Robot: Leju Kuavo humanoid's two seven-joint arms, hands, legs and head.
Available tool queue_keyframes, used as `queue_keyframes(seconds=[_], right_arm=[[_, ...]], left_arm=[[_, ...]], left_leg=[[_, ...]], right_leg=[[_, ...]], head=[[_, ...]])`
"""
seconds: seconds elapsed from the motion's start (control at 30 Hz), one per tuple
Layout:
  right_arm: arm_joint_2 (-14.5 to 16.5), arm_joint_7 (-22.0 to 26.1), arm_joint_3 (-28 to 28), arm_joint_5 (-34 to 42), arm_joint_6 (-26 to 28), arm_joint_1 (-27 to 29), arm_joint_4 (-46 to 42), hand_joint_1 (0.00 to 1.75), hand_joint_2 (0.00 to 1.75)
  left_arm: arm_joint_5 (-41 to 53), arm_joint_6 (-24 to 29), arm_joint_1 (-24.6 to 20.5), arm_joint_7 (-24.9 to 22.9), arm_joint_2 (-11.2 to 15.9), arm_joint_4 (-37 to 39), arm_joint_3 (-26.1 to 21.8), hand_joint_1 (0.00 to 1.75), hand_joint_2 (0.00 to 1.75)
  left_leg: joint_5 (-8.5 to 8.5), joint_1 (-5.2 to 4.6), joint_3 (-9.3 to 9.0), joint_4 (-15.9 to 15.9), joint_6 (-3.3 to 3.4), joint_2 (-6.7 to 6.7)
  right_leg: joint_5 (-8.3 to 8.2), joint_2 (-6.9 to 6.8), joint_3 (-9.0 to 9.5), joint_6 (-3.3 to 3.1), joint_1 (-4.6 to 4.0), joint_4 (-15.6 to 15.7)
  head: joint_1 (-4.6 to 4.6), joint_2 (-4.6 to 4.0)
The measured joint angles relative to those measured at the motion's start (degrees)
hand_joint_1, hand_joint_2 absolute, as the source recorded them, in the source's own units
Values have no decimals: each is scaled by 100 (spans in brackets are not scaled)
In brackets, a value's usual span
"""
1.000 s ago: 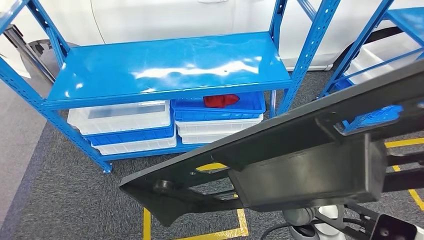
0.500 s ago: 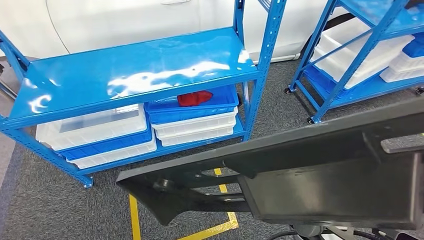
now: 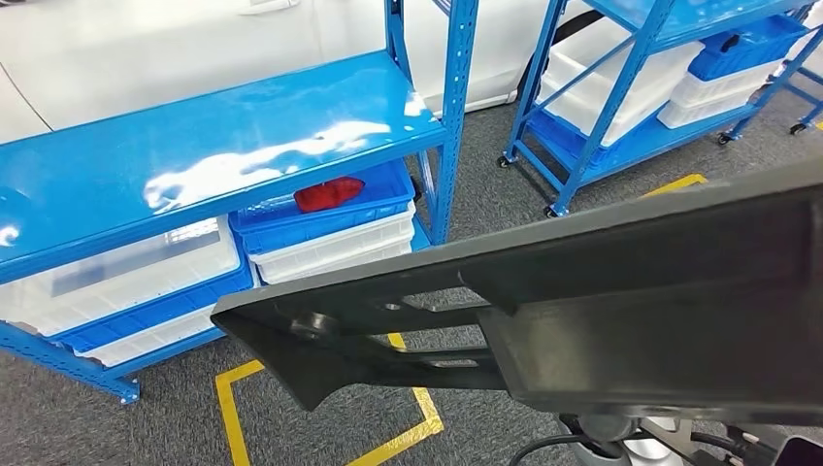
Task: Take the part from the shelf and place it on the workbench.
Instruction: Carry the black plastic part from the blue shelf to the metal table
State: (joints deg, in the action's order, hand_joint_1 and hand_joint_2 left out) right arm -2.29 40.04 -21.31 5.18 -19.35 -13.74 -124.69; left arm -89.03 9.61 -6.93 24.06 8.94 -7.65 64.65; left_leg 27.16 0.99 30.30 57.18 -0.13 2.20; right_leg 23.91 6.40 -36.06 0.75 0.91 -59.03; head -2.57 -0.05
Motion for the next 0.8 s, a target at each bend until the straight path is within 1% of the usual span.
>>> queue_keyframes(seconds=[0.03,0.07,0.1,0.13,0.17,0.2,0.23,0.27,0.3,0.33,0.37,0.4,0.43,0.47,0.5,0.53,0.57,0.6,0.63,0.67,0.7,0.73,0.77,0.8], right_arm=[[-3,-3,-2,-3,1,-2,-1,175,175],[-5,-5,-5,-9,2,-2,-2,175,175],[-9,-6,-8,-19,4,-3,-2,175,175],[-13,-7,-9,-29,5,-3,-1,175,175],[-16,-6,-11,-39,5,-2,4,175,175],[-19,-6,-13,-44,5,-7,11,175,175],[-21,-6,-15,-44,5,-18,21,175,175],[-22,-7,-19,-42,4,-37,31,175,175],[-22,-7,-24,-39,4,-61,37,175,175],[-21,-8,-31,-37,4,-87,43,175,175],[-21,-8,-38,-37,8,-110,50,175,175],[-20,-8,-45,-37,18,-125,58,175,175],[-20,-8,-55,-39,38,-137,68,175,175],[-20,-8,-70,-42,70,-154,77,175,175],[-20,-10,-95,-49,116,-179,87,175,175],[-20,-12,-125,-56,166,-216,100,175,175],[-20,-13,-159,-60,223,-257,118,175,175],[-22,-14,-190,-57,272,-292,141,175,175],[-27,-13,-215,-41,310,-319,168,175,175],[-36,-12,-238,-20,342,-337,199,175,175],[-49,-11,-256,5,358,-354,231,175,175],[-63,-12,-270,26,367,-374,260,175,175],[-78,-13,-279,45,368,-398,286,175,175],[-92,-14,-285,64,360,-427,306,175,175]], left_arm=[[0,-18,-10,2,10,0,7,0,0],[-1,-31,-11,2,20,0,17,0,0],[-2,-38,-2,2,29,0,26,0,0],[-4,-45,14,-2,32,0,35,0,0],[-6,-49,24,-10,35,0,43,0,0],[-7,-51,27,-27,35,0,49,0,0],[-8,-53,20,-45,34,0,58,0,0],[-8,-52,8,-61,33,0,67,0,0],[-8,-52,-3,-74,33,0,75,0,0],[-8,-52,-11,-79,32,0,80,0,0],[-8,-53,-15,-80,32,0,81,0,0],[-8,-56,-16,-79,32,0,81,0,0],[-8,-65,-19,-76,32,0,81,0,0],[-8,-78,-24,-74,32,0,81,0,0],[-8,-95,-32,-77,31,0,82,0,0],[-7,-109,-37,-86,28,0,82,0,0],[-7,-117,-34,-99,24,0,83,0,0],[-7,-121,-24,-113,20,0,84,0,0],[-7,-117,-3,-130,15,0,84,0,0],[-8,-110,20,-148,9,0,84,0,0],[-8,-102,38,-162,1,0,84,0,0],[-8,-93,49,-176,-9,0,84,0,0],[-8,-87,51,-185,-16,0,84,0,0],[-8,-81,50,-193,-21,0,84,0,0]], left_leg=[[-28,10,3,-26,37,-69],[-47,15,8,-45,68,-146],[-51,-1,15,-49,85,-220],[-50,-13,22,-48,93,-298],[-48,-22,27,-47,96,-376],[-46,-26,29,-44,96,-453],[-42,-28,28,-41,91,-525],[-33,-29,22,-34,82,-591],[-20,-35,14,-24,65,-648],[-2,-51,10,-8,40,-699],[15,-68,4,4,13,-745],[28,-85,-1,9,-14,-794],[36,-95,-9,9,-43,-847],[47,-94,-17,3,-71,-899],[85,-82,-17,28,-103,-873],[176,-68,18,134,-133,-774],[329,-53,110,363,-160,-630],[525,-37,260,715,-181,-465],[716,-32,450,1132,-195,-361],[838,-29,623,1490,-205,-312],[850,-28,725,1679,-208,-293],[744,-27,725,1642,-203,-282],[541,-25,620,1375,-190,-257],[305,-18,452,967,-172,-173]], right_leg=[[100,-131,-73,20,-11,-143],[267,-298,-199,33,-17,-413],[471,-453,-368,47,-22,-783],[651,-534,-545,59,-16,-1174],[751,-571,-670,70,-11,-1467],[744,-592,-699,76,-9,-1567],[636,-618,-609,74,-9,-1433],[460,-676,-410,63,-13,-1095],[313,-810,-174,40,-27,-672],[208,-933,23,1,-51,-309],[160,-1018,144,-39,-72,-72],[166,-1055,180,-79,-93,24],[160,-995,170,-116,-107,33],[147,-924,163,-151,-99,44],[132,-865,163,-186,-90,62],[113,-807,164,-221,-75,82],[94,-747,165,-250,-57,99],[85,-686,158,-267,-51,103],[78,-615,150,-278,-49,101],[73,-537,144,-283,-50,98],[69,-457,141,-282,-51,93],[67,-378,142,-279,-52,86],[65,-302,145,-273,-52,76],[64,-230,146,-262,-51,65]], head=[[0,0],[0,0],[1,0],[1,0],[1,0],[2,-1],[2,-1],[2,-1],[2,-1],[2,-1],[1,-1],[1,-1],[0,-1],[0,0],[-1,0],[-1,0],[-1,0],[-1,-1],[-1,-1],[-1,-1],[-1,0],[-1,0],[-1,0],[-1,0]])
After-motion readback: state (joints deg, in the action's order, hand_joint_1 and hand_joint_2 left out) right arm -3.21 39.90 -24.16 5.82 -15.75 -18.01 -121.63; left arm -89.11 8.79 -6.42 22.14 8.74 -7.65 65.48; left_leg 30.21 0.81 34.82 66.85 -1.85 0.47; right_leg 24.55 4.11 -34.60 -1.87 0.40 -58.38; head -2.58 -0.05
